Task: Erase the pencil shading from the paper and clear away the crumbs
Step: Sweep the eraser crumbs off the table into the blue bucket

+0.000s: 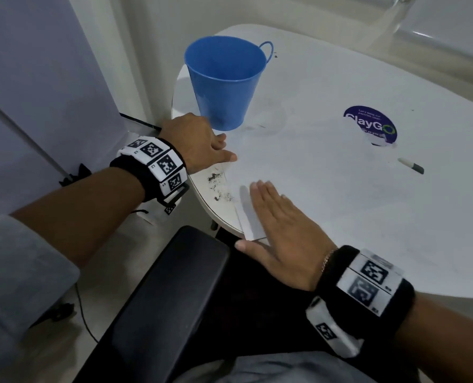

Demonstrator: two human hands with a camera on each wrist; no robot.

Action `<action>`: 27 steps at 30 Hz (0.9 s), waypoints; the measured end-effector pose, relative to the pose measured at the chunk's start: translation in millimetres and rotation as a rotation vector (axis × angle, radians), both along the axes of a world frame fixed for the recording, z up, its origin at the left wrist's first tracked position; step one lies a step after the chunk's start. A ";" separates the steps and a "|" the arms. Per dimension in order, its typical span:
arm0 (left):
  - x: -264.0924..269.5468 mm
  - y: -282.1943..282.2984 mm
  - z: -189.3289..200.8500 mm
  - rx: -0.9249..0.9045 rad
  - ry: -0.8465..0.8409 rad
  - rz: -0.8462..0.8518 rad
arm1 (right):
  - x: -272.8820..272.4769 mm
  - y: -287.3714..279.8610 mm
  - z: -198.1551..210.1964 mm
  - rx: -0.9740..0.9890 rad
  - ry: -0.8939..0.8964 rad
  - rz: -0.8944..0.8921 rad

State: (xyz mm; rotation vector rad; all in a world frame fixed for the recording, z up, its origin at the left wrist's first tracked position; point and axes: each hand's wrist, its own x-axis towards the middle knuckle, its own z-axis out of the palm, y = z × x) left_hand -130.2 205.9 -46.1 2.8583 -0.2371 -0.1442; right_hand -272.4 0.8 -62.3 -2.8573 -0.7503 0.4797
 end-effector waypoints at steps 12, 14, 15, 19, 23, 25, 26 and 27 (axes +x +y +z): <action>0.6 0.8 -0.8 -0.024 0.007 0.007 | -4.7 20.5 -4.0 0.048 -0.064 0.040; 1.3 2.1 -2.8 -0.035 0.010 0.010 | -13.0 11.3 -7.8 -0.029 -0.073 -0.006; 1.5 2.1 -3.4 -0.044 0.009 0.014 | -12.9 15.4 -10.8 -0.040 -0.076 0.002; 1.5 1.7 -4.6 -0.039 -0.002 0.012 | 3.1 54.7 -14.9 0.052 -0.058 0.144; 2.2 1.8 -4.9 -0.046 -0.001 0.015 | 7.1 31.5 -3.2 0.101 -0.088 0.082; 2.1 1.9 -5.0 -0.043 0.007 0.015 | 12.1 1.2 -1.8 0.034 -0.075 -0.139; 2.3 2.0 -5.0 -0.040 0.010 0.012 | 16.4 -9.5 -0.5 -0.020 -0.008 -0.285; 2.7 2.1 -5.0 -0.038 0.014 0.010 | 21.3 -14.6 0.2 -0.055 0.060 -0.399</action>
